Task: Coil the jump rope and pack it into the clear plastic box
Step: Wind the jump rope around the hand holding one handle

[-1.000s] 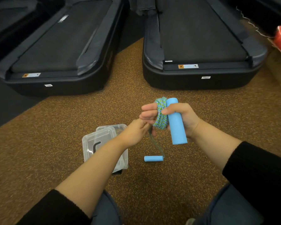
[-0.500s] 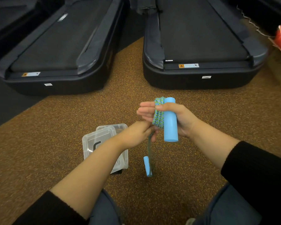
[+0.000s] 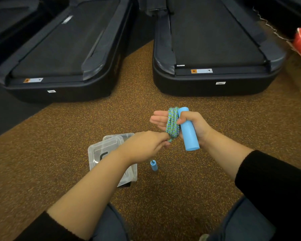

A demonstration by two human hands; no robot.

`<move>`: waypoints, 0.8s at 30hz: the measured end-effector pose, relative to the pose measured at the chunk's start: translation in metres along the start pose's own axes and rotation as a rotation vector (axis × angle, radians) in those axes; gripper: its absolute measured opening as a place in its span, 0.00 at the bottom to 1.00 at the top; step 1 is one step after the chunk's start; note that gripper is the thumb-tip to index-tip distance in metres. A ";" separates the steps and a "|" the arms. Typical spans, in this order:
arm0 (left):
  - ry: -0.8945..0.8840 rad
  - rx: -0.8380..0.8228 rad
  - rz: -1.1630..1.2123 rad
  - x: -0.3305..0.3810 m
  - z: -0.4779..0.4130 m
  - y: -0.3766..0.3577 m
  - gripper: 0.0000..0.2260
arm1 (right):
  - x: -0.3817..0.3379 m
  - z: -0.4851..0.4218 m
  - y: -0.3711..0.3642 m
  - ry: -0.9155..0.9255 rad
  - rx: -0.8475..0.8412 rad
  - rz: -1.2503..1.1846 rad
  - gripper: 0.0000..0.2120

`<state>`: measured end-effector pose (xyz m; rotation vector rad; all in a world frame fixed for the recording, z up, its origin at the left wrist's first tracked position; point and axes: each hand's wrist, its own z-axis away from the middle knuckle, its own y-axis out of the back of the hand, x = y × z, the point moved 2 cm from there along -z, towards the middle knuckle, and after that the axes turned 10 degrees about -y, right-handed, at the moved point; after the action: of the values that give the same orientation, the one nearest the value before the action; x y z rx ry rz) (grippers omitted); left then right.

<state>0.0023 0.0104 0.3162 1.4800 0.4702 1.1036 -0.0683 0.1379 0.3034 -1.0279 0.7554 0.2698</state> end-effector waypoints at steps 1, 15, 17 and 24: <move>0.002 0.014 -0.044 -0.001 0.001 0.002 0.10 | 0.001 -0.001 0.000 -0.010 0.002 -0.009 0.30; -0.026 0.169 -0.213 -0.008 0.008 0.011 0.14 | 0.016 -0.001 0.007 -0.141 0.104 0.232 0.24; -0.033 0.176 -0.212 -0.009 0.008 0.011 0.19 | 0.020 -0.002 0.012 -0.159 0.159 0.248 0.20; -0.001 0.253 -0.177 -0.012 0.010 0.017 0.23 | 0.028 0.008 0.006 -0.260 0.153 0.259 0.14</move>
<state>-0.0001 -0.0082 0.3285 1.6222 0.7477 0.9282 -0.0476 0.1441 0.2822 -0.7323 0.6607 0.5496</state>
